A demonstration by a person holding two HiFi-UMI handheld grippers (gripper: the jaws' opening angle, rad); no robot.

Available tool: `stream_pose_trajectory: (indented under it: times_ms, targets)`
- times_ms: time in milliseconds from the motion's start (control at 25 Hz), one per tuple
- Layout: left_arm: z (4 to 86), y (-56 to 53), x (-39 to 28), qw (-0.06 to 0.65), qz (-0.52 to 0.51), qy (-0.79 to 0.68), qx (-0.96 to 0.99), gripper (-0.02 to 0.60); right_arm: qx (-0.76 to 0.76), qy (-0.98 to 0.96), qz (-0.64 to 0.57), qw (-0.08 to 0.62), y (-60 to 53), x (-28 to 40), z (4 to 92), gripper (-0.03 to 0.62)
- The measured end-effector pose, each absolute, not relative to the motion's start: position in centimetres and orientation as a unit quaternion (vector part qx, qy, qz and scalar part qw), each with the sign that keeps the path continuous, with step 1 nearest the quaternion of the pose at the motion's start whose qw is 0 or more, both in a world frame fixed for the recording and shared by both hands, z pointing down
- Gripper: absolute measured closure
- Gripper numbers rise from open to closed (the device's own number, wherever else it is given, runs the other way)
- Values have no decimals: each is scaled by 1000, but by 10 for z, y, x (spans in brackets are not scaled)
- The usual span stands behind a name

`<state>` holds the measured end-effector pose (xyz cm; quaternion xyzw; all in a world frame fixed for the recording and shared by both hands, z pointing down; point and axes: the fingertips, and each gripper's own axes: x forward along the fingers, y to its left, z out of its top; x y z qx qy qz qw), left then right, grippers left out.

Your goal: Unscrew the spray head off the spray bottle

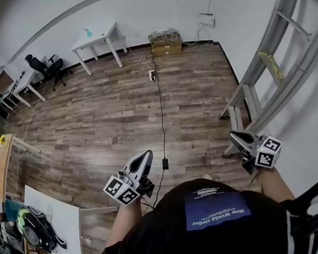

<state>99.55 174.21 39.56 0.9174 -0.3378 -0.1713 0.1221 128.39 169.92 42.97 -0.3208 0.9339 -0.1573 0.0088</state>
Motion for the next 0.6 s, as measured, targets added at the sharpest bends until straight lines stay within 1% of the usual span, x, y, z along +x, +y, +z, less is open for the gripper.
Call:
stream_pose_trajectory:
  times_ms: [160,320,600]
  targets:
    - [386,1695,1025,118,-180,-360,908,580,-290,943,-164,3,1641,1305,431,597]
    - [376,1650,1060,101,-173,-372,906,580,-265,954,-143,-2,1584,1329,417,597]
    - [371,1583,1107,107,-173,-377,904,580,-249,959,-137,-2,1516,1368,411,597]
